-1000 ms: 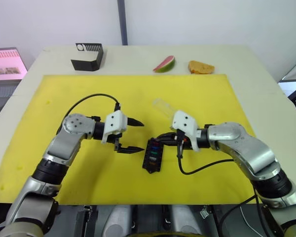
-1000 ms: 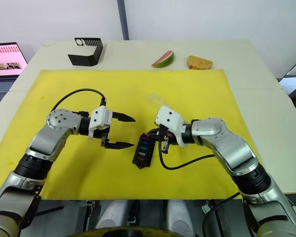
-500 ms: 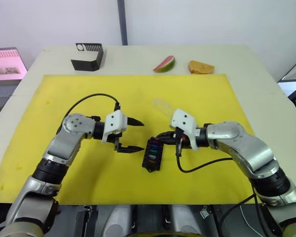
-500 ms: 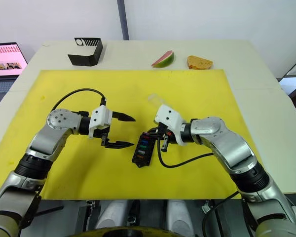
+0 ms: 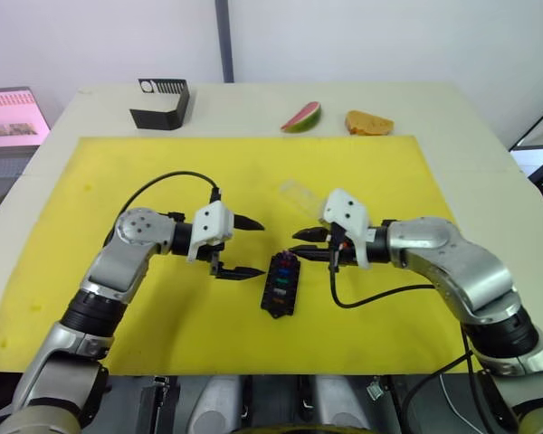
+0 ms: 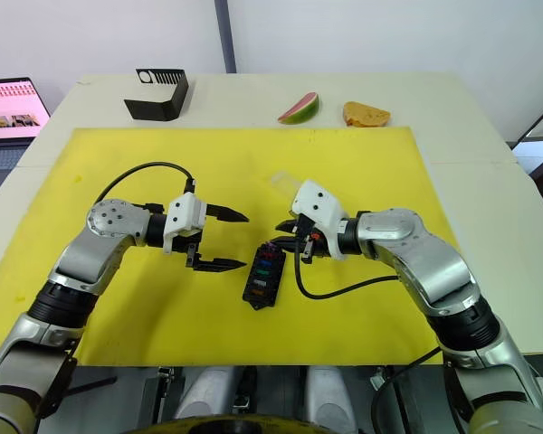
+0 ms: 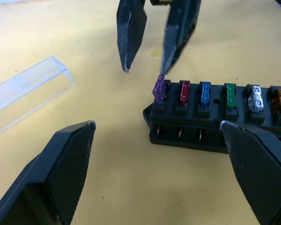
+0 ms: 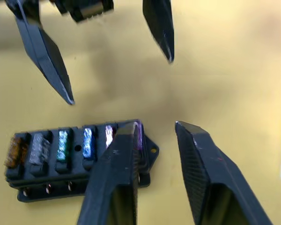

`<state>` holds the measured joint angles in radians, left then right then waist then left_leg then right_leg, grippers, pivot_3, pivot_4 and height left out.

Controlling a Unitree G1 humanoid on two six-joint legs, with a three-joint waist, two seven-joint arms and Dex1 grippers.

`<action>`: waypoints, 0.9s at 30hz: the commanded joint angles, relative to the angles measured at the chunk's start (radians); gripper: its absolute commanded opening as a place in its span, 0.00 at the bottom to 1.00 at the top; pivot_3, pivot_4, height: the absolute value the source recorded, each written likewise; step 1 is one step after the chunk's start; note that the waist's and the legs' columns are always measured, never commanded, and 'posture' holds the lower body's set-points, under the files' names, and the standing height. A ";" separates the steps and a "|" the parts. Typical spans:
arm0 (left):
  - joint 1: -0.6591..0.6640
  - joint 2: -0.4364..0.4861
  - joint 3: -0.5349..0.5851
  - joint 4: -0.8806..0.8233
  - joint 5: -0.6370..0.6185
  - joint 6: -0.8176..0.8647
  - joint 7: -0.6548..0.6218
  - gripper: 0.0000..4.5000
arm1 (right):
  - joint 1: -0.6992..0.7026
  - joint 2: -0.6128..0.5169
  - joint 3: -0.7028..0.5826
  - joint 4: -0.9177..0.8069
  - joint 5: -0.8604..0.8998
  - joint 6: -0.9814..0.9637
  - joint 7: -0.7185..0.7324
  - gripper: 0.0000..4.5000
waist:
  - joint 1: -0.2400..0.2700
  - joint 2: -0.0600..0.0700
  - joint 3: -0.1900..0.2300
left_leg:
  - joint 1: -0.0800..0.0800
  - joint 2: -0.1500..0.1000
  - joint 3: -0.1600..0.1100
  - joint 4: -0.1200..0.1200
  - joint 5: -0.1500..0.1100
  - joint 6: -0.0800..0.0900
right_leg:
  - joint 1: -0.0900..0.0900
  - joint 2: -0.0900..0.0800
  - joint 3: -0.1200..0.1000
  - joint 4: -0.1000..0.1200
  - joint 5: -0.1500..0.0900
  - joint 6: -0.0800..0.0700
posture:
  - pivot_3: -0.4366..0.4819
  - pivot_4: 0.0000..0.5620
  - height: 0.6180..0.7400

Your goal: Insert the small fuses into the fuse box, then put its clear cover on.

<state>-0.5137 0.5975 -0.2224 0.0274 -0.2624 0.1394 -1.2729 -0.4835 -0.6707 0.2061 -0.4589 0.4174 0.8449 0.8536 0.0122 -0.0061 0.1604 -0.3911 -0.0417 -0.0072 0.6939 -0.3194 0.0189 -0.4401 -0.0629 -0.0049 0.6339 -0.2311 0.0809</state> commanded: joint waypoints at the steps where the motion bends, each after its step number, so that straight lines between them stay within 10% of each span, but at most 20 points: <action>1: -0.011 0.002 0.014 -0.022 -0.006 -0.009 0.002 1.00 | 0.024 -0.007 -0.038 -0.064 0.036 -0.042 0.025 0.31 | 0.000 0.000 0.000 | 0.000 0.000 0.000 0.000 0.000 0.000 | 0.000 0.000 0.000 0.000 0.000 0.000 | 0.48 0.27 1.00; 8: -0.012 0.002 0.012 -0.022 -0.007 -0.008 -0.003 1.00 | 0.061 0.071 -0.069 -0.022 0.074 -0.069 -0.019 0.31 | -0.001 0.000 0.000 | 0.000 0.000 0.000 0.000 0.000 0.001 | 0.000 0.000 0.000 0.000 0.000 0.000 | 0.48 0.27 1.00; 12: -0.013 0.000 0.012 -0.021 -0.007 -0.007 -0.003 1.00 | 0.074 0.111 -0.083 0.038 0.071 -0.072 -0.049 0.01 | 0.001 0.000 0.000 | 0.000 0.000 0.000 0.000 0.000 0.001 | 0.000 0.000 0.000 0.000 0.000 0.000 | 0.48 0.27 1.00; 27: -0.003 0.007 0.013 -0.039 -0.007 0.002 -0.001 1.00 | 0.105 0.121 -0.024 0.078 0.032 -0.108 -0.058 0.01 | 0.000 0.000 0.000 | 0.000 0.000 0.000 0.000 0.000 0.001 | 0.000 0.000 0.000 0.000 0.000 0.000 | 0.48 0.27 1.00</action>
<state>-0.5133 0.5975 -0.2224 0.0241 -0.2625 0.1442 -1.2756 -0.3803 -0.5470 0.1845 -0.3574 0.4516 0.7524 0.7906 0.0118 -0.0061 0.1604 -0.3913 -0.0415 -0.0071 0.6941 -0.3199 0.0196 -0.4401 -0.0629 -0.0050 0.6338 -0.2311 0.0809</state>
